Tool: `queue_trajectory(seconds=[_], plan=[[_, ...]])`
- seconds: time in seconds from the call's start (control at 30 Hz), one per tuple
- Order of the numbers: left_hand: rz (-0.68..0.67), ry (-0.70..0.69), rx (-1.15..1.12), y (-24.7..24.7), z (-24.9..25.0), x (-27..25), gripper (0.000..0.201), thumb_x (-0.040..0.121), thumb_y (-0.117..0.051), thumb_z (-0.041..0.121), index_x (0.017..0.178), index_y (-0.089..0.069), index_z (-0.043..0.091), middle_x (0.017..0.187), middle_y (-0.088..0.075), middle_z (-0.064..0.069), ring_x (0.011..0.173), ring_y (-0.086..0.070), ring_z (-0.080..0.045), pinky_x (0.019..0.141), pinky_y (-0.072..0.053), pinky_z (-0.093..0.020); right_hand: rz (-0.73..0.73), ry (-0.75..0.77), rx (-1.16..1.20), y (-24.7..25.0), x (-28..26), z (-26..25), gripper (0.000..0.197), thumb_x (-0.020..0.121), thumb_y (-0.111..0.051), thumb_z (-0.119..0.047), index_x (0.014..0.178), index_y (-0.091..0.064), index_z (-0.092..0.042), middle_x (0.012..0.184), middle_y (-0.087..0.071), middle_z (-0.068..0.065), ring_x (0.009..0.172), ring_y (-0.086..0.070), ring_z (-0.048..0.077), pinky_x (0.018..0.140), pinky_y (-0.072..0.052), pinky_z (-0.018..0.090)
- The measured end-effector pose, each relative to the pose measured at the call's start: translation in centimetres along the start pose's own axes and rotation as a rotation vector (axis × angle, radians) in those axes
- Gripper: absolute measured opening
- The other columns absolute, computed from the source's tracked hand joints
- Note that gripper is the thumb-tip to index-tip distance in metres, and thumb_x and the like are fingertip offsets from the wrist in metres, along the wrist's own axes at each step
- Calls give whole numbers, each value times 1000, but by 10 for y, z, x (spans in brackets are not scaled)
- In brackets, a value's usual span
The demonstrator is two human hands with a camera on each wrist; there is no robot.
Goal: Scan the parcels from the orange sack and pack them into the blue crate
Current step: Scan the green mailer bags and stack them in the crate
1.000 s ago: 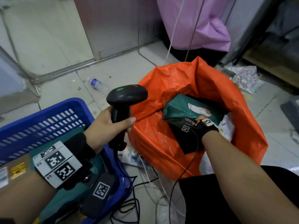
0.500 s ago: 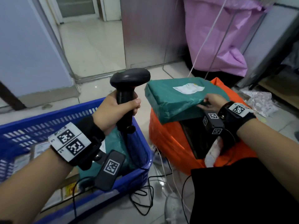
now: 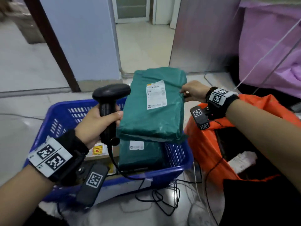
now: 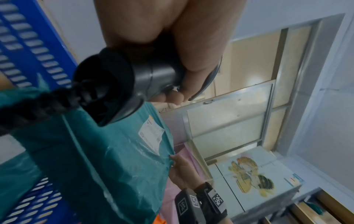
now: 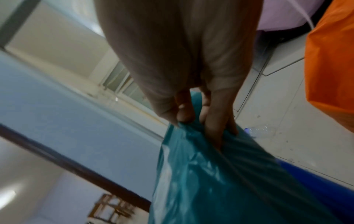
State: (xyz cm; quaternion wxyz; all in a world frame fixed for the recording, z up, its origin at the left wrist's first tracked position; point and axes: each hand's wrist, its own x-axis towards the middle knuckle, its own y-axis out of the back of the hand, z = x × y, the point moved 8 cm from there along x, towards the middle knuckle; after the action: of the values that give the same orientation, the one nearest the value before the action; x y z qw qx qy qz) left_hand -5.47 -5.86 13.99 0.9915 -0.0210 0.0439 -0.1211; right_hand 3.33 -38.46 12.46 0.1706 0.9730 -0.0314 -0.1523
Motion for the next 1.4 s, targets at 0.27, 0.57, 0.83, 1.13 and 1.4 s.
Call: queue_trajectory(seconds=[0.27,0.57,0.83,1.13,1.4], plan=[[54,95,103,44,-44,-10,5,90,-60,2,93,-56,5,70,-58,-4,58,-54,-11,60,-48,-20,-178,-13,-311,-81,43,44,22,91,-51,0,75,-55,-14,72,-55,5,65,-53,18,71,-51,36],[49,176,142,36,-71,5,10,89,-63,3,96,-55,2,75,-57,-7,55,-56,-7,58,-50,-19,-59,87,-139,-96,43,71,12,86,-57,5,92,-53,-5,76,-50,2,50,-51,0,46,-44,24],[51,260,110,16,-93,12,12,89,-62,1,84,-54,8,72,-56,-9,52,-53,-8,57,-48,-21,-12,182,-64,-97,39,90,20,90,-59,1,80,-50,-15,87,-50,-2,59,-48,13,54,-44,27],[66,274,90,8,-91,15,10,90,-61,0,85,-54,6,72,-55,-10,54,-53,-9,57,-48,-19,-26,215,-72,-98,38,85,28,91,-59,0,70,-51,-15,104,-48,-7,58,-50,10,53,-46,23],[50,258,46,8,-82,13,9,91,-58,0,86,-54,6,72,-56,-8,53,-54,-6,56,-49,-17,-133,143,-82,-94,39,81,30,91,-57,4,63,-52,-6,103,-48,-3,57,-48,10,55,-48,26]])
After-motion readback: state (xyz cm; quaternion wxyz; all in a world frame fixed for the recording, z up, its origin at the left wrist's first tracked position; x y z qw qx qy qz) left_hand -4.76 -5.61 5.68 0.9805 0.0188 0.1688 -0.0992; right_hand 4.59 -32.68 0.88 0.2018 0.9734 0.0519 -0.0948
